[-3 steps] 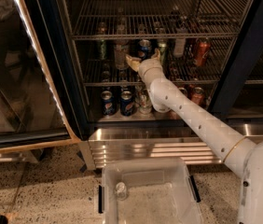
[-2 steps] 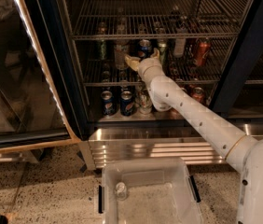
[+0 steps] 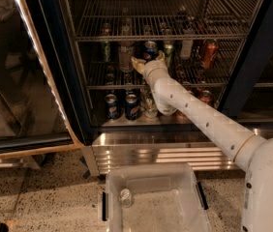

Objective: Pick pepsi can from middle shelf of fridge

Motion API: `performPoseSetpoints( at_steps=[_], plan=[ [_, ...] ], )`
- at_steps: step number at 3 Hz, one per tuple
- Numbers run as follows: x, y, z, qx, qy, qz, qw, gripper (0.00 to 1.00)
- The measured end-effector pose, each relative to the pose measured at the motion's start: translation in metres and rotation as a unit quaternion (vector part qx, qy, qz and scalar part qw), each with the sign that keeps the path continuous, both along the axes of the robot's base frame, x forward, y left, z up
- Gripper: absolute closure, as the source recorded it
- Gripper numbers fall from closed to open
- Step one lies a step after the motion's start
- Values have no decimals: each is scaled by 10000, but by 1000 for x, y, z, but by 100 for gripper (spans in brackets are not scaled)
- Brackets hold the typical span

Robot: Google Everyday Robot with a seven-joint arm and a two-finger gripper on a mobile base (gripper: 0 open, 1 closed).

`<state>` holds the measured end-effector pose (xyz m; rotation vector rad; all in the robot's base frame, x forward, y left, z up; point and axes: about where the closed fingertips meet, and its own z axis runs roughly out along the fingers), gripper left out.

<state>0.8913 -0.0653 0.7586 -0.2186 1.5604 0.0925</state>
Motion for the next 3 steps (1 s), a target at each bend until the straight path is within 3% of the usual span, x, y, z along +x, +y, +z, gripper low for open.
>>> performPoseSetpoints(
  at_steps=[2, 3],
  plan=[
    [4, -18, -7, -70, -8, -555, 9984, 27],
    [20, -22, 2, -174, -111, -643, 9977, 28]
  ],
)
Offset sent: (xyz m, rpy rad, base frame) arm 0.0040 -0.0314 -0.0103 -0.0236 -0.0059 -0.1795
